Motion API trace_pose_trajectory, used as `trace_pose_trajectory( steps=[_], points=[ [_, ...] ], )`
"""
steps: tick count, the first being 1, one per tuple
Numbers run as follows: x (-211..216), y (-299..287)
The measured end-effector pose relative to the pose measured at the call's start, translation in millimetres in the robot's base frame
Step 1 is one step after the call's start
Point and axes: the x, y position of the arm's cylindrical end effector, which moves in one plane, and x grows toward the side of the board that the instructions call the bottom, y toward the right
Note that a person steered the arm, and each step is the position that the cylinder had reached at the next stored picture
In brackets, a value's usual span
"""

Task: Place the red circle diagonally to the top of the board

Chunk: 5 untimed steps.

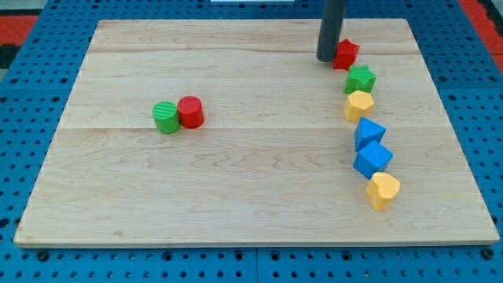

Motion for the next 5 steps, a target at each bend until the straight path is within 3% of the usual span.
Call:
trace_pose_trajectory(
  steps=[1, 2, 4, 5],
  points=[
    [15, -45],
    [74, -87],
    [173, -109],
    [191, -168]
  ],
)
